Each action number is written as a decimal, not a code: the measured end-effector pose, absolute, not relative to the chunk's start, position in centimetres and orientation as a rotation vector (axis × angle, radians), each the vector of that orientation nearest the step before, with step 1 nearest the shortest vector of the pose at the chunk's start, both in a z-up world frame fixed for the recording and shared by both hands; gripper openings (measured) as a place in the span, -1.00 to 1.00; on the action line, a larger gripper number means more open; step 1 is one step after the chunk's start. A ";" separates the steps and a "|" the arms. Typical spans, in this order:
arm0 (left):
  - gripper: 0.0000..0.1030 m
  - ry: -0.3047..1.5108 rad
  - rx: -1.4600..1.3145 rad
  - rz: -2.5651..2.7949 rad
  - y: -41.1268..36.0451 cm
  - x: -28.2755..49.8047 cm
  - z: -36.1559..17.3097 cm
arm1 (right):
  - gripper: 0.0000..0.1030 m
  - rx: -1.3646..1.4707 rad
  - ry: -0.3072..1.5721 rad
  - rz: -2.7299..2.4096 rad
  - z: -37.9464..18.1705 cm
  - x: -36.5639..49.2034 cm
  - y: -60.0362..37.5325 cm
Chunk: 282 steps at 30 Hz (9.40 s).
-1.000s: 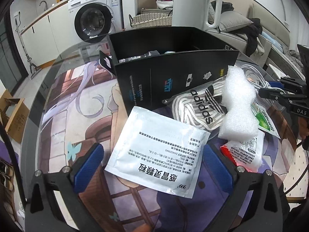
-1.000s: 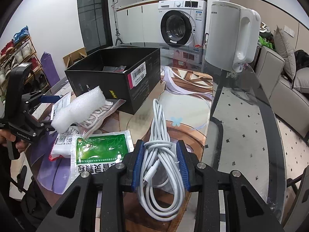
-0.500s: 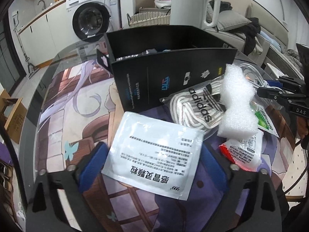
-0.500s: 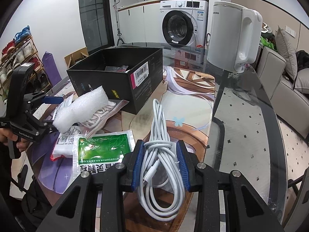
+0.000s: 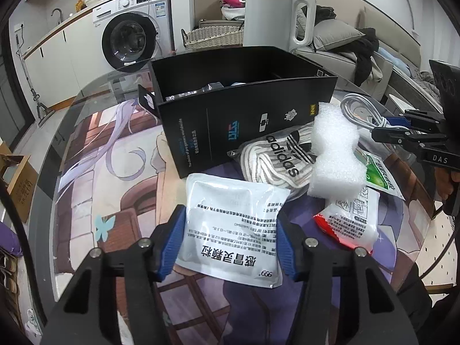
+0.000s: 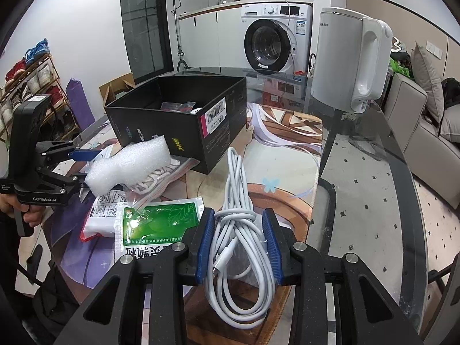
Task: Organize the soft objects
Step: 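Grasp the white medicine sachet with the left gripper while the right holds the cable, then carry the sachet with the left gripper while the right carries the cable over the box, then open the left gripper over the box while the right releases the cable inside, then move both grippers back to the items beside the box, then grasp the green-printed sachet with the right gripper while the left grasps the red-edged packet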
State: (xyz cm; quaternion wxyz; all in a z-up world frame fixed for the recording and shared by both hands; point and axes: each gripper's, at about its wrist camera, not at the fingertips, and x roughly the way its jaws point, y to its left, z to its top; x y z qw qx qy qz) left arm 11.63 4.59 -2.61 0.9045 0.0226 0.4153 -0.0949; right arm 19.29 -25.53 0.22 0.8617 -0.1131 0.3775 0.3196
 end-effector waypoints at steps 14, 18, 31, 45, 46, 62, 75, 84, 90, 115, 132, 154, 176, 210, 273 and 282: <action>0.09 0.773 0.004 -0.193 5.5 10.3 0.7 | -0.33 -0.226 0.751 0.686 1.3 18.7 -25.4; 0.09 0.741 -0.011 -0.182 5.4 10.2 1.6 | -0.33 -0.227 0.735 0.690 1.7 18.4 -25.2; 0.09 0.649 -0.094 -0.132 6.1 10.0 3.1 | -0.33 -0.214 0.672 0.729 3.8 17.0 -24.5; 0.09 0.571 -0.127 -0.108 5.7 10.3 4.8 | -0.33 -0.216 0.586 0.768 6.8 16.8 -21.6; 0.09 0.566 -0.129 -0.106 5.6 10.6 5.0 | -0.33 -0.219 0.579 0.774 7.0 16.9 -21.3; 0.09 0.543 -0.107 -0.084 5.4 14.2 6.0 | -0.33 -0.223 0.555 0.793 8.2 19.6 -18.2; 0.09 0.549 -0.098 -0.068 4.9 17.8 5.6 | -0.33 -0.233 0.583 0.806 7.1 23.5 -15.2; 0.09 0.588 -0.081 -0.049 4.6 20.4 3.9 | -0.33 -0.244 0.614 0.813 5.6 26.2 -13.5; 0.09 0.610 -0.068 -0.044 4.4 21.5 3.0 | -0.34 -0.255 0.632 0.814 4.7 27.6 -12.5; 1.00 0.606 -0.037 -0.057 3.3 18.5 3.3 | 0.83 -0.207 0.612 0.732 6.4 23.8 -19.2; 1.00 0.595 -0.025 -0.063 2.5 10.8 3.6 | 0.99 -0.219 0.706 0.728 4.5 17.4 -22.9; 1.00 0.638 -0.004 -0.051 2.2 10.6 2.4 | 0.99 -0.232 0.883 0.849 0.0 18.0 -21.9; 1.00 0.674 0.015 -0.082 1.5 11.0 1.8 | 0.99 -0.358 0.922 0.739 -2.0 18.8 -22.0; 1.00 0.702 0.020 -0.100 1.7 11.0 1.3 | 0.56 -0.361 0.894 0.758 -1.8 18.6 -21.0; 1.00 0.850 0.193 -0.475 -4.5 8.3 0.6 | -0.05 -0.376 0.828 0.836 -1.5 16.5 -23.1; 1.00 0.902 0.166 -0.493 -4.6 9.1 0.0 | -0.21 -0.364 0.777 0.850 -0.6 16.0 -23.5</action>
